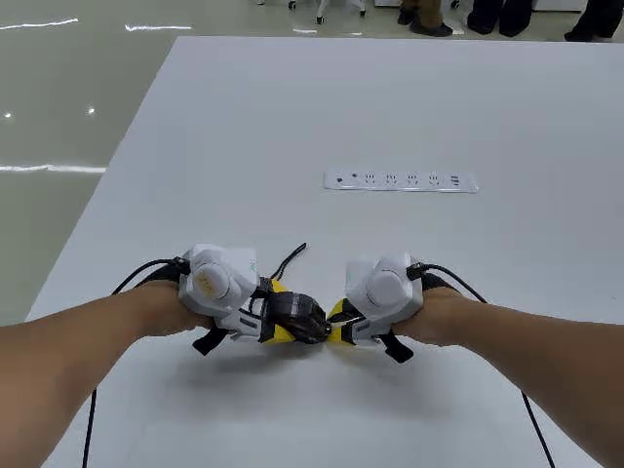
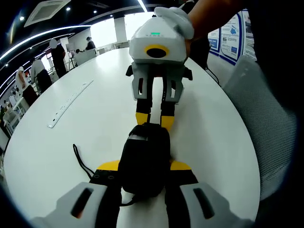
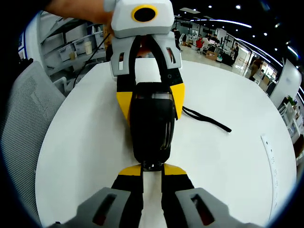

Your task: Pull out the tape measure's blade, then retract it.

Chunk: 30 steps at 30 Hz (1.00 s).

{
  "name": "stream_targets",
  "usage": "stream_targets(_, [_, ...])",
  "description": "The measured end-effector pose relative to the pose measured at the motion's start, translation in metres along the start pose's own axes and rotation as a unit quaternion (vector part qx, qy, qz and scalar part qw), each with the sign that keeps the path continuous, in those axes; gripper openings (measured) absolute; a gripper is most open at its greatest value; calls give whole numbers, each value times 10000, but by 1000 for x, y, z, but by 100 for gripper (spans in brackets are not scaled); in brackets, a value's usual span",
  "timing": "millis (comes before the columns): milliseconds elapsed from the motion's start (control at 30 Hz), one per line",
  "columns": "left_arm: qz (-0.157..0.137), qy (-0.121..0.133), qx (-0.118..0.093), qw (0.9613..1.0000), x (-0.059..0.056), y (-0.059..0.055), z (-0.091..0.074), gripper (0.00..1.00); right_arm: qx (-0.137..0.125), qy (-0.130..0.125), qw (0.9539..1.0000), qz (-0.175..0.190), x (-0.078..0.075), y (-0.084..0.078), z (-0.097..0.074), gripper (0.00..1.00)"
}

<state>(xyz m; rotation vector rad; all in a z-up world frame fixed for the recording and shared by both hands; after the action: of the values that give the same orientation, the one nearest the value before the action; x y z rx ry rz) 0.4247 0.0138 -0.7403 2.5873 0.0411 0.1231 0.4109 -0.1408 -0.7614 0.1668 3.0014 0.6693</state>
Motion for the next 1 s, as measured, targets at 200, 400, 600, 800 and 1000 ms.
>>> stream_targets(200, [4,-16,36,10000,0,0,0,29,105,-38,9999,0,1,-6,-4,12])
stream_targets(400, [-11,3,6,10000,0,0,0,30,169,-22,9999,-18,-1,-13,-7,12])
stream_targets(600, [-28,0,-10,10000,0,0,0,30,196,-28,9998,-39,-2,-13,-7,12])
stream_targets(800, [-21,-4,-16,10000,0,-1,0,30,244,-14,9997,-58,-2,-14,-8,12])
stream_targets(1000, [-18,2,-18,10000,0,0,0,30,321,-30,9994,-110,-2,-18,-11,12])
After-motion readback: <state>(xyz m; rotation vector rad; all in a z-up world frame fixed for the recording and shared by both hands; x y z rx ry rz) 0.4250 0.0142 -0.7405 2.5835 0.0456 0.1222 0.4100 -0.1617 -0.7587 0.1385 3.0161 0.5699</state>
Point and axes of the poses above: the centre of the closed fingertips' face, and the gripper's own axes: z roughly forward along the fingers, x roughly to its left, y roughly out of its top, the point moved 9 cm from there along -z, roughly backward along the fingers, and after that the axes turned 14 degrees about x, right-handed, at the moved point
